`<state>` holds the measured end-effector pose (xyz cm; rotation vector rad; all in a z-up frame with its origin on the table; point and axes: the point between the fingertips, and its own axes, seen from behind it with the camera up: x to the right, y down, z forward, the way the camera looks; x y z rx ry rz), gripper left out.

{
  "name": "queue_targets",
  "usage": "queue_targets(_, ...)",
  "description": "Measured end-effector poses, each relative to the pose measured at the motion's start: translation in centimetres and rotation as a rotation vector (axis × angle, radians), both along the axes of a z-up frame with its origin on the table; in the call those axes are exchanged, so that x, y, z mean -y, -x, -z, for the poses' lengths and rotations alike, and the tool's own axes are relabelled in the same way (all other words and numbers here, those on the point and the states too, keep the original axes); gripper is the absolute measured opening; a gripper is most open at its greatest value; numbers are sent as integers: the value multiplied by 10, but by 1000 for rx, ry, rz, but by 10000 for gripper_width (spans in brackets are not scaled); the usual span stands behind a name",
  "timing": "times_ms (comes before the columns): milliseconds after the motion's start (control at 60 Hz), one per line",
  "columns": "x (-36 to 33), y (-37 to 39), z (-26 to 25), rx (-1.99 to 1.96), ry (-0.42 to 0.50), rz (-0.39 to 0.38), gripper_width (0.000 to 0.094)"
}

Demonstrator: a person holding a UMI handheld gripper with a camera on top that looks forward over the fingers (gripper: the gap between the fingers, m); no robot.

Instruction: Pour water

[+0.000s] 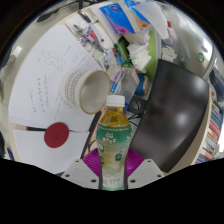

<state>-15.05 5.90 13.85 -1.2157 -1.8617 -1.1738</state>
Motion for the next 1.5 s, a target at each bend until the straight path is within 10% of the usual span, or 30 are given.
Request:
queue_targets(383, -7, 4, 2, 143, -5, -9, 279)
queue_targets(1067, 30, -34, -20, -1772, 121, 626, 280)
queue_targets(1500, 3, -28, 34, -1833, 102, 546, 285)
